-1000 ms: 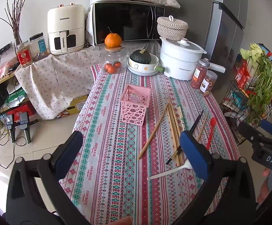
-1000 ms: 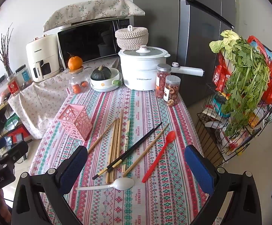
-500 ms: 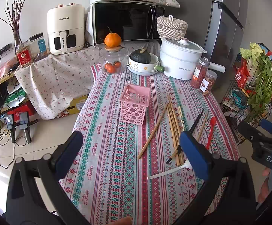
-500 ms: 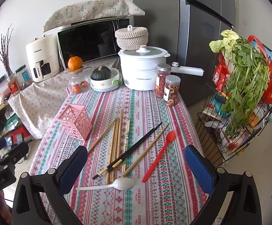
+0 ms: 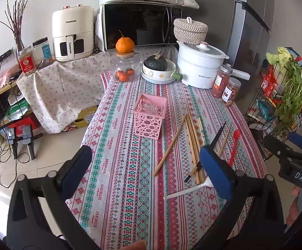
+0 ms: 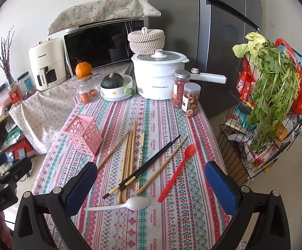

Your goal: Organize utensils

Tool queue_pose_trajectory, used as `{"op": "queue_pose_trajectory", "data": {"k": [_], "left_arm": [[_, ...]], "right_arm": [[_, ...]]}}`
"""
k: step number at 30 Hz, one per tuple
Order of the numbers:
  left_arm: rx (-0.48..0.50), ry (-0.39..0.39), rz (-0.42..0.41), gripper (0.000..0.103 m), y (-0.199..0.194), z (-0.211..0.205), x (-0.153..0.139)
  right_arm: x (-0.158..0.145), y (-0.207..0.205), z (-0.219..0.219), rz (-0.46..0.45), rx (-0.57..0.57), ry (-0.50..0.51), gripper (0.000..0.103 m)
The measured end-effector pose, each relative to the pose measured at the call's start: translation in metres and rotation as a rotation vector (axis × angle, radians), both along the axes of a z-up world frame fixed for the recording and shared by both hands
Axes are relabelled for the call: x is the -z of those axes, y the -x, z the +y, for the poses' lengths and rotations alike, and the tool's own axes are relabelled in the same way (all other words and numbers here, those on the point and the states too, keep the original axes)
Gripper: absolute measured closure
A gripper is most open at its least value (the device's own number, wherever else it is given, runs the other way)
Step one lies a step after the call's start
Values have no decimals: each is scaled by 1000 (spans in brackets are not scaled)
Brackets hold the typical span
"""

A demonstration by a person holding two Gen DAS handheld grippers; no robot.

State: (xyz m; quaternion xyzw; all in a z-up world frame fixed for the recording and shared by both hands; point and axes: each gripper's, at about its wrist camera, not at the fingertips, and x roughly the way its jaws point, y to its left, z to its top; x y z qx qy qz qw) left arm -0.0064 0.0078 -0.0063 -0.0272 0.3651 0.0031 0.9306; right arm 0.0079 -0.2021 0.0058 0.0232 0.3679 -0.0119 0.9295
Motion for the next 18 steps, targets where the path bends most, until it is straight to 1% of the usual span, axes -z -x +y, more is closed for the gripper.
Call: {"op": "queue_pose_trajectory", "data": {"k": [18], "left_arm": [[0, -2, 7, 0, -4, -2, -6]], "right_arm": [[0, -1, 0, 7, -4, -3, 0]]}}
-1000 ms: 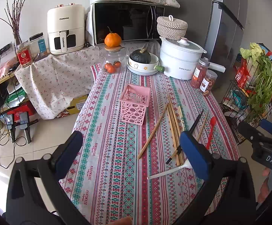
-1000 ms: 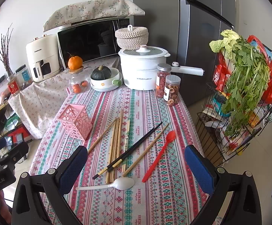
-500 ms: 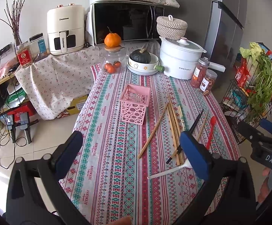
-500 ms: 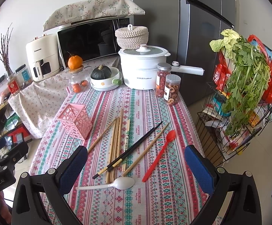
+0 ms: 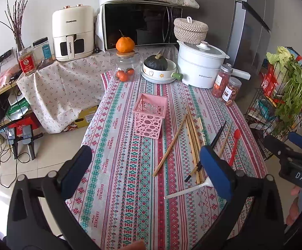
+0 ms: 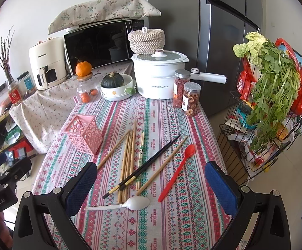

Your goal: Organize utensils

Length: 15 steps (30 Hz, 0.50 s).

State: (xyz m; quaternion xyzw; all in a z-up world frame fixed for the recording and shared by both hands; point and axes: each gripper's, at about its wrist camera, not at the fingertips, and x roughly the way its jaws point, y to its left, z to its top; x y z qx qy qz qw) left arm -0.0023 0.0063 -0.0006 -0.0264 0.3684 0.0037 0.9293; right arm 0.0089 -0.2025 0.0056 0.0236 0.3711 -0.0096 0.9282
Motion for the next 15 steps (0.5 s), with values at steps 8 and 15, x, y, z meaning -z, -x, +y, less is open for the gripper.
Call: {"op": "queue_pose_trajectory", "data": {"k": [8, 15], "left_arm": [[0, -1, -1, 0, 0, 0, 0], [4, -2, -2, 0, -2, 1, 0]], "right_arm": [[-1, 0, -1, 1, 2, -2, 0], [-4, -2, -6, -4, 5, -4, 0]]}}
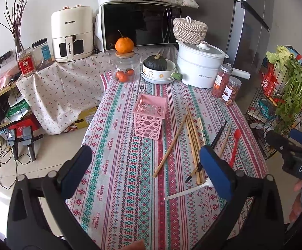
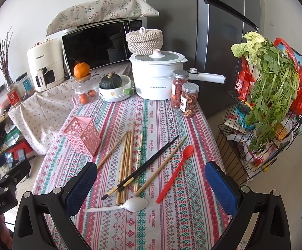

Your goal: Organize utensils

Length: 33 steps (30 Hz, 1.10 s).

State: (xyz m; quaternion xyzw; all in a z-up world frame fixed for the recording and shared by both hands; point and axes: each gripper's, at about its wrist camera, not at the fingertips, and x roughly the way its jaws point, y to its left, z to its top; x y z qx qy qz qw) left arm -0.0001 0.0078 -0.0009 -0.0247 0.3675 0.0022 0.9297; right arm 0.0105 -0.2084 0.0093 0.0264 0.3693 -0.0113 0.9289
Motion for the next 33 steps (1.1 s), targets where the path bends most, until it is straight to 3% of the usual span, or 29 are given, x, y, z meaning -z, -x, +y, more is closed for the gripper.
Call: {"op": "queue_pose_trajectory", "data": {"k": [8, 15, 23, 26, 28, 33], "left_arm": [[53, -41, -22, 0, -18, -16, 5], [280, -121, 179, 0, -67, -60, 28], [358, -98, 346, 1, -137, -106, 47], [361, -95, 415, 16, -168, -119, 65], [353, -113, 457, 36, -187, -125, 80], [320, -159, 549, 63, -218, -130, 120]], "right_arm": [[3, -28, -18, 23, 25, 7, 0], [40, -76, -62, 183, 104, -58, 0], [98, -113, -104, 403, 176, -92, 0], [112, -117, -114, 445, 197, -99, 0], [118, -119, -120, 466, 202, -118, 0], [123, -119, -129, 480, 207, -159, 0]]}}
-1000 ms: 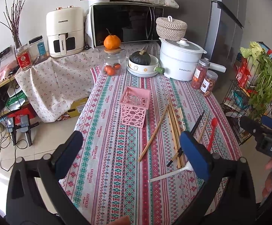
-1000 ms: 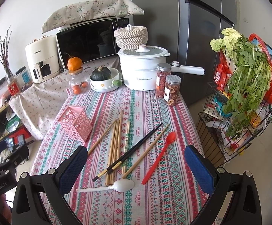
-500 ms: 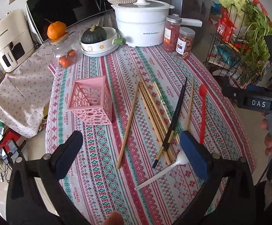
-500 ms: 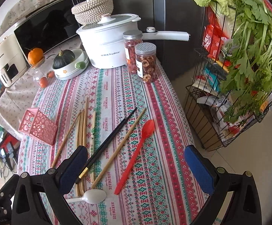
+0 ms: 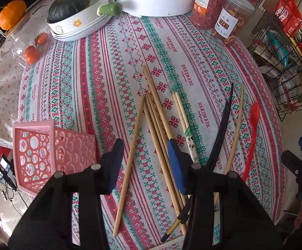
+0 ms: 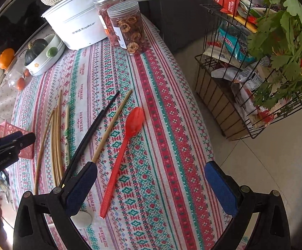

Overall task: Organize utensils
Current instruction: 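Grasp a single light wooden chopstick with the left tool while the right tool approaches the red spoon, then lift the wooden chopstick with the left tool while the right tool grasps the red spoon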

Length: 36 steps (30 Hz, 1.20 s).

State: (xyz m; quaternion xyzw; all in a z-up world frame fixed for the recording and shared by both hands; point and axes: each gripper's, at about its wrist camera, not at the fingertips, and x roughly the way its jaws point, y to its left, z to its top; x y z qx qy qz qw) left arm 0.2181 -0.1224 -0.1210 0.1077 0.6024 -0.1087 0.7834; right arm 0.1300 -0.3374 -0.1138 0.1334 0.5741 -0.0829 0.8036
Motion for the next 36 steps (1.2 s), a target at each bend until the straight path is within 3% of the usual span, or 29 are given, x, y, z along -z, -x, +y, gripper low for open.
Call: {"op": "queue_pose_trajectory", "data": {"k": [4, 12, 14, 16, 20, 27, 32, 34, 36], "left_arm": [[-19, -46, 19, 76, -16, -3, 22], [-49, -58, 41, 79, -28, -4, 38], [-37, -35, 44, 91, -26, -5, 38], [-24, -23, 32, 94, -29, -1, 39], [7, 33, -49, 96, -5, 2, 17], [71, 175, -179, 96, 49, 30, -45], [84, 265, -247, 96, 77, 68, -73], [82, 298, -272, 96, 90, 81, -77], [67, 333, -295, 96, 98, 94, -81]], "right_arm": [[1, -1, -4, 5, 10, -22, 0], [1, -8, -6, 1, 18, -45, 0], [1, -8, -7, 3, 24, -49, 0], [2, -10, -7, 1, 21, -62, 0], [2, -13, -9, -18, 16, -96, 0], [14, -21, -6, -23, 14, -176, 0], [27, -32, -5, -18, 14, -149, 15], [33, -37, -5, -9, 5, -147, 28], [39, -42, -3, -1, -10, -152, 33]]}}
